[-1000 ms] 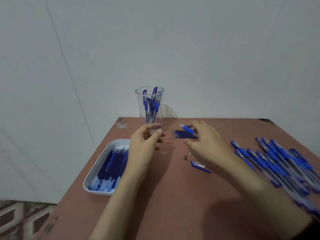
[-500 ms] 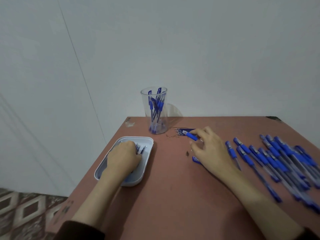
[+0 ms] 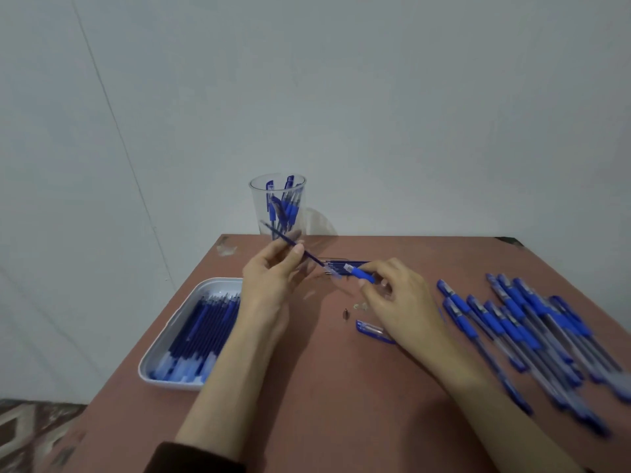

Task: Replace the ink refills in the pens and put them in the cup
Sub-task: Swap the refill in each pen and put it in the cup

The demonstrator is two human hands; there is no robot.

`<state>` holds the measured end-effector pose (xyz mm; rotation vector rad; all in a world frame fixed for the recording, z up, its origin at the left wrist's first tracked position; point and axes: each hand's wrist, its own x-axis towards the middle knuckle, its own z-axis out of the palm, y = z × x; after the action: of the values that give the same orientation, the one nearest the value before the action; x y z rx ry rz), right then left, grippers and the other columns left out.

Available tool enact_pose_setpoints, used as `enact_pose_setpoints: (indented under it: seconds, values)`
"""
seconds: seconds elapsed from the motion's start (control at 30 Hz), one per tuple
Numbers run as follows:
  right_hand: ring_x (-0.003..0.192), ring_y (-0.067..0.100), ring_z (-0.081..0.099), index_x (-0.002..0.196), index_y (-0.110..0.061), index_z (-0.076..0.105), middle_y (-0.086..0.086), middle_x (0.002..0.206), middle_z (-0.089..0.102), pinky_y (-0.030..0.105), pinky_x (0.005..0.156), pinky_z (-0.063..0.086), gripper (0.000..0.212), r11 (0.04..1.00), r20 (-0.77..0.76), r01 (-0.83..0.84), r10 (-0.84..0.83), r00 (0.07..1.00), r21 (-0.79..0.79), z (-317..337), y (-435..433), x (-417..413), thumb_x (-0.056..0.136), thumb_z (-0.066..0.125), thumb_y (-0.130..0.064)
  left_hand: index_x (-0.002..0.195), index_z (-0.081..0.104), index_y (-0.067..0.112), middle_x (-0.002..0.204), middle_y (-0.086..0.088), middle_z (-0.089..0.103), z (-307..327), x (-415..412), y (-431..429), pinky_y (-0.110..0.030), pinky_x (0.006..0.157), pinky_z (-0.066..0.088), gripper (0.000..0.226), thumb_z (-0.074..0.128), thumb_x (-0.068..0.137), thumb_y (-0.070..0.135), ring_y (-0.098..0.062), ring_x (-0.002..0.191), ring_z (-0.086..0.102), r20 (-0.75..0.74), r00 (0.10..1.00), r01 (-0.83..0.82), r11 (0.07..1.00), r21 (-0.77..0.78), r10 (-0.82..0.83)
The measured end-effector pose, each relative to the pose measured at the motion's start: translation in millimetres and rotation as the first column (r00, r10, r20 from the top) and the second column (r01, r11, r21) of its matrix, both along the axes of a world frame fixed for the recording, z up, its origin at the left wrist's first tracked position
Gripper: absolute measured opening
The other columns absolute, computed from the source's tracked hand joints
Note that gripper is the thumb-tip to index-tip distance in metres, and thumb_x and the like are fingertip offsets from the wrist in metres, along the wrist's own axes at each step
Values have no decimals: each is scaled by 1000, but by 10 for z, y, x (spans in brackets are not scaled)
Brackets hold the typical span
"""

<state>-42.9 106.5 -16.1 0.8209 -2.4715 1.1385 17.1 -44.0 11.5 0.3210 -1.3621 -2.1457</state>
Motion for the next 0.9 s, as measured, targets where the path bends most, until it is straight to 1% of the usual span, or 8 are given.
enact_pose_setpoints:
  seconds: [0.03, 0.1, 0.23, 0.3, 0.37, 0.5, 0.67, 0.9]
  values:
    - [73, 1, 51, 104, -24, 69, -10, 89, 56, 26, 72, 40, 18, 1000, -5, 0, 0, 1000, 5, 1, 2, -1, 89, 58, -22, 106, 62, 5, 95, -14, 59, -25, -16, 13, -20, 63, 56, 19, 54, 91, -2, -13, 71, 65, -36, 999, -12, 999, 44, 14]
    - [74, 3, 51, 100, -25, 69, -11, 87, 57, 26, 71, 42, 15, 1000, -17, -1, 1, 1000, 19, 7, 6, 0, 89, 59, -22, 101, 61, 8, 102, -18, 59, -53, -31, 13, -21, 64, 56, 15, 53, 92, -1, -13, 75, 68, -80, 997, -16, 996, 84, 22]
    - [71, 0, 48, 95, -29, 69, -14, 83, 56, 29, 70, 41, 14, 1000, -20, 27, -26, 999, 15, 20, 18, -12, 86, 60, -22, 99, 59, 7, 109, -19, 58, -65, -31, -25, -24, 62, 57, 14, 49, 94, -1, -16, 81, 72, -103, 995, -4, 991, 131, 18]
    - [70, 0, 48, 92, -30, 69, -14, 85, 59, 31, 72, 43, 14, 999, -25, 45, -45, 999, 1, 20, 27, -25, 84, 62, -21, 97, 58, 8, 106, -17, 59, -66, -36, -37, -24, 62, 57, 13, 49, 95, -1, -17, 80, 72, -111, 993, -24, 988, 152, 41]
    - [70, -3, 48, 90, -30, 69, -13, 85, 60, 30, 71, 42, 14, 999, -22, 45, -45, 999, -2, 15, 25, -30, 83, 62, -21, 97, 58, 9, 100, -13, 62, -68, -46, -39, -24, 63, 58, 13, 49, 95, 0, -16, 79, 72, -118, 991, -40, 986, 159, 59]
    - [73, 1, 49, 90, -33, 68, -13, 83, 59, 30, 72, 43, 13, 999, -23, 32, -31, 999, 41, 6, 7, -15, 84, 62, -23, 95, 57, 8, 94, -12, 63, -78, -55, -25, -27, 73, 59, 13, 47, 96, -1, -15, 80, 72, -136, 990, -20, 986, 164, 43]
    - [73, 0, 51, 94, -28, 70, -10, 82, 60, 24, 68, 37, 15, 999, -43, -12, 14, 999, 46, 25, 14, 14, 84, 61, -20, 92, 57, 8, 95, -12, 62, -104, -68, 3, -27, 73, 59, 14, 47, 96, -1, -14, 77, 72, -119, 992, -15, 990, 138, 32]
    - [73, 5, 51, 95, -28, 70, -9, 82, 61, 30, 70, 44, 17, 999, -45, -7, 8, 999, 35, 34, 21, 20, 84, 61, -20, 92, 57, 7, 92, -12, 62, -103, -65, 6, -29, 75, 59, 14, 47, 95, -2, -14, 74, 72, -115, 993, -6, 988, 153, 24]
